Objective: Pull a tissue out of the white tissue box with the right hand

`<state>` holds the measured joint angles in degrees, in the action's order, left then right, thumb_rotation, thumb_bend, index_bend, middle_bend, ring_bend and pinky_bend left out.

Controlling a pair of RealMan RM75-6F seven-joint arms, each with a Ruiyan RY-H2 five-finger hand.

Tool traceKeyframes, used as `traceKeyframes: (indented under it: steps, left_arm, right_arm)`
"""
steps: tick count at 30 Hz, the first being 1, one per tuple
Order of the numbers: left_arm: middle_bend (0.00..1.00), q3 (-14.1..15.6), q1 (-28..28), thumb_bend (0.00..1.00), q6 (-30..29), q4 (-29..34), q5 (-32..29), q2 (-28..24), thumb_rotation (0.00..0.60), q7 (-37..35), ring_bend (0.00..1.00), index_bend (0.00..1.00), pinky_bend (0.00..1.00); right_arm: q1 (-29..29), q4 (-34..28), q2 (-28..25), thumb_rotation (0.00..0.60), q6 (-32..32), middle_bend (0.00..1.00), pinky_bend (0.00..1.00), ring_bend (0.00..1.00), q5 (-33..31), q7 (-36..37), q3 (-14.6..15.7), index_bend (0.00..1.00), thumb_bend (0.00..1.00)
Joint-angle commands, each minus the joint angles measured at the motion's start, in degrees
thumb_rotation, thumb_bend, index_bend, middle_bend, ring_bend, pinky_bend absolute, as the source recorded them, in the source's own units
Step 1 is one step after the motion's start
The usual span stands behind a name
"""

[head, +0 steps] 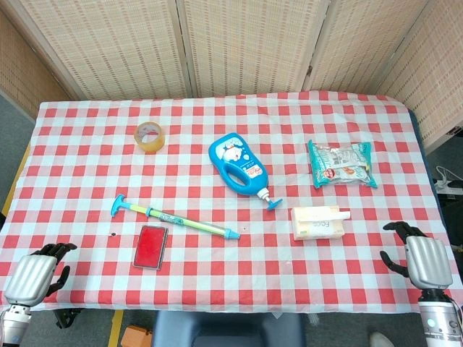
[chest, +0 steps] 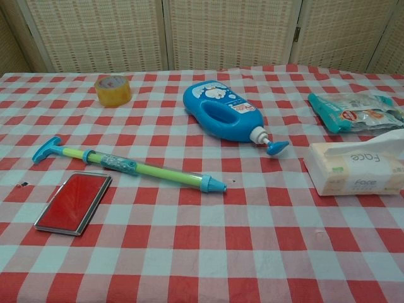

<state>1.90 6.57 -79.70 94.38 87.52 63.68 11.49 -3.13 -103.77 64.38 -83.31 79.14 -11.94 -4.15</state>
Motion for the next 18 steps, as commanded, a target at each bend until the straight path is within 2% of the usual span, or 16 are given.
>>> traceKeyframes:
  steps: [1, 10, 13, 18]
  left_arm:
    - [0.34, 0.03, -0.02, 0.51, -0.17, 0.04, 0.23, -0.03, 0.600, -0.02, 0.30, 0.31, 0.53]
    - [0.34, 0.11, -0.30, 0.51, -0.78, 0.25, 0.53, -0.09, 0.600, 0.40, 0.30, 0.31, 0.53]
    - [0.34, 0.02, -0.25, 0.51, -0.57, 0.41, 0.22, -0.21, 0.600, -0.09, 0.30, 0.31, 0.53]
    - [0.34, 0.04, -0.54, 0.51, -1.40, 0.66, 0.72, -0.41, 0.600, -0.19, 0.30, 0.31, 0.53]
  right_arm:
    - [0.09, -0.02, 0.01, 0.600, -0.19, 0.34, 0.62, 0.39, 0.07, -0.08, 0.06, 0.37, 0.17]
    - [0.02, 0.55, 0.22, 0.600, -0.30, 0.34, 0.62, 0.42, 0.68, 0.21, 0.15, 0.35, 0.17]
    - [-0.47, 2.34, 1.84, 0.600, -0.24, 0.35, 0.64, 0.48, 1.16, -0.49, 0.00, 0.34, 0.17]
    - [-2.57, 7.62, 6.24, 0.600, 0.86, 0.47, 0.74, 0.62, 2.25, -1.85, -0.86, 0.33, 0.17]
